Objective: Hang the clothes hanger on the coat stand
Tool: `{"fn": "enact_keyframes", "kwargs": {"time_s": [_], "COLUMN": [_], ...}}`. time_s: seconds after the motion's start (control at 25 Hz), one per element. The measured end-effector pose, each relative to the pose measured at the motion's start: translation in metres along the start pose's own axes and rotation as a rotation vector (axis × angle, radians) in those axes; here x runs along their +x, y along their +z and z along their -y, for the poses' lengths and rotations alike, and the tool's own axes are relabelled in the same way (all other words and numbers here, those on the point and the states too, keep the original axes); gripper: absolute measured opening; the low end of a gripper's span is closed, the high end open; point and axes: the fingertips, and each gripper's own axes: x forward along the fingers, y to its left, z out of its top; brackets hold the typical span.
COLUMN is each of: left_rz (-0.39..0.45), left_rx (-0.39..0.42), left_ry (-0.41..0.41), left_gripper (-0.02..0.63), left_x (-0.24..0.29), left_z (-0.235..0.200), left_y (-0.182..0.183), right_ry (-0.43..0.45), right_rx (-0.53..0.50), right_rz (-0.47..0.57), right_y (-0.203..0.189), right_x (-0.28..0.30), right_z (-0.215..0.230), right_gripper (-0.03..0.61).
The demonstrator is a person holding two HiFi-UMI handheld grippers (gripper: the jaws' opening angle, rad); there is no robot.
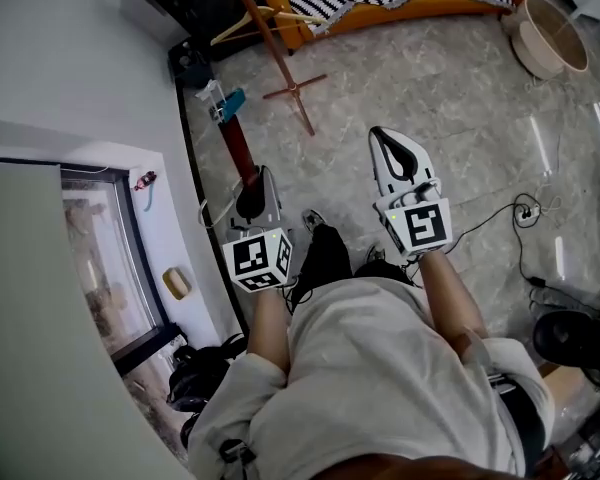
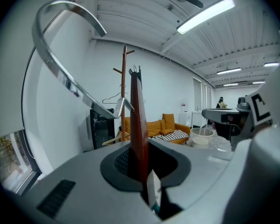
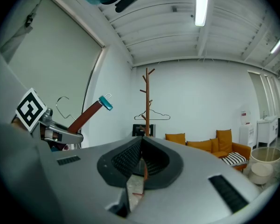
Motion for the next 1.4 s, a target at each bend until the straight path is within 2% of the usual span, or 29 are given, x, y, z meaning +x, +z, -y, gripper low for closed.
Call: {"fn": "enact_keyframes", "kwargs": {"time_s": [0.44, 0.76, 0.96, 1.24, 1.4], "left_rz": [-0.021, -0.029, -0.022, -0.045, -0.06], "left_rx": [0.022, 0.077, 0.096, 0.135, 0.178], "left_ry": [-0.08, -0.211, -0.297, -0.359, -0.392], "left_gripper": [0.046, 0.046, 0.046, 0.046, 0.046], "left_x": [0.072, 0.102, 0.114, 0.132, 0.151], "left_z": [-0.079, -0.133, -0.143, -0.151, -0.156], "left_y": [0.023, 0.044, 0.052, 0.049, 0.051], "right_ry": [0.029, 0.057, 0.085, 0.132, 0.207], "right_rx": [-0.043, -0.098, -0.103, -0.105, -0.121], "right_rz": [-0.029, -0.023, -0.02, -0.027, -0.022], "right_y": [0.008, 0.027, 0.024, 0.021, 0.021], "right_x": [0.114, 0.177, 0.194, 0.217, 0.245], "right_z": [-0.023, -0.062, -0.069, -0.076, -0.081], "right_gripper": [0.005, 0.005, 0.005, 0.005, 0.005]}}
